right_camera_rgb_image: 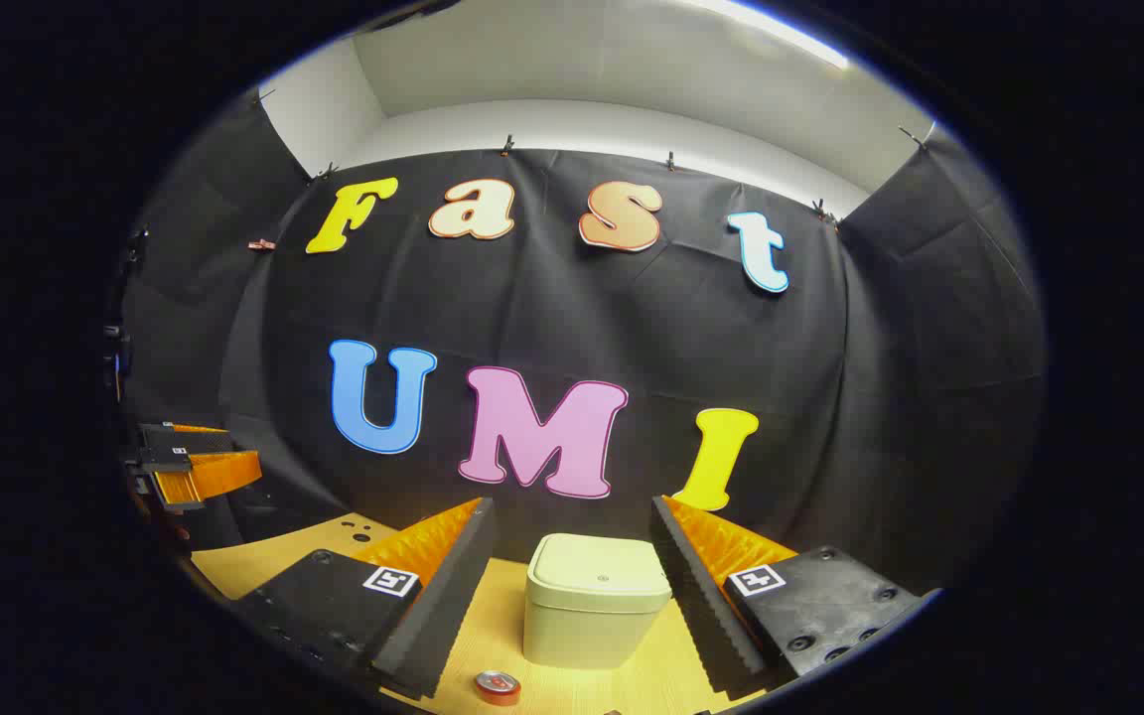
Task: Press the lid of the desktop garbage bin to open it, pick up the crumpled paper on the desktop and throw it into the bin, then pick up the pop can on the desktop and drop it into the bin, and finally close the garbage bin lid.
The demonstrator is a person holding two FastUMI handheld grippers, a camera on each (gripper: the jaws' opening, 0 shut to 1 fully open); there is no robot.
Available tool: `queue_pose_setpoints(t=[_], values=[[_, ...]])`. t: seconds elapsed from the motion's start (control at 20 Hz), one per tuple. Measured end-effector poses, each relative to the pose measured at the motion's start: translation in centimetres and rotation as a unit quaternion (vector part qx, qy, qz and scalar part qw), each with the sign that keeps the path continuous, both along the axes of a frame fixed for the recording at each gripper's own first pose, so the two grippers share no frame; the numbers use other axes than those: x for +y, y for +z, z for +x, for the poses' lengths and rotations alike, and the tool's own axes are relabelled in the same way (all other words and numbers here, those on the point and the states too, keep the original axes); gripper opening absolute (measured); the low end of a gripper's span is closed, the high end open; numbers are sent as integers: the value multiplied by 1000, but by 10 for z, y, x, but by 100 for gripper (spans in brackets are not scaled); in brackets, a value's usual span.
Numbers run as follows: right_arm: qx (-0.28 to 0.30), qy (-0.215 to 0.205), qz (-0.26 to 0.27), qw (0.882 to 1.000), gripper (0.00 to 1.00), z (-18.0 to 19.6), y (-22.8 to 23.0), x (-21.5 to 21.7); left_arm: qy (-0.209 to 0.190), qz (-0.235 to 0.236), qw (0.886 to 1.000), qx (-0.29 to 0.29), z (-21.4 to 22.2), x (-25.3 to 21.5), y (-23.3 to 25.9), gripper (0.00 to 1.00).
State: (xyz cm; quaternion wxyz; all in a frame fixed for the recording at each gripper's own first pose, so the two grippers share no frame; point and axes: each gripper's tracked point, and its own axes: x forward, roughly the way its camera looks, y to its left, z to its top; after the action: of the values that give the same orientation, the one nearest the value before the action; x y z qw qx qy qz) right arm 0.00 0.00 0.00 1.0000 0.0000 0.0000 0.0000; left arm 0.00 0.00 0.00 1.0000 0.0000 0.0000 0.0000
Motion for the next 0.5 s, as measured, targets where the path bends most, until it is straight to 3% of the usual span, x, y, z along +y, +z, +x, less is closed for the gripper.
queue_pose_setpoints(t=[0.5], values=[[-1, -9, 0, 1000, 96, 0, 0, 0, -3, 0, 1000, 4, 0, -1, -1, 95]])
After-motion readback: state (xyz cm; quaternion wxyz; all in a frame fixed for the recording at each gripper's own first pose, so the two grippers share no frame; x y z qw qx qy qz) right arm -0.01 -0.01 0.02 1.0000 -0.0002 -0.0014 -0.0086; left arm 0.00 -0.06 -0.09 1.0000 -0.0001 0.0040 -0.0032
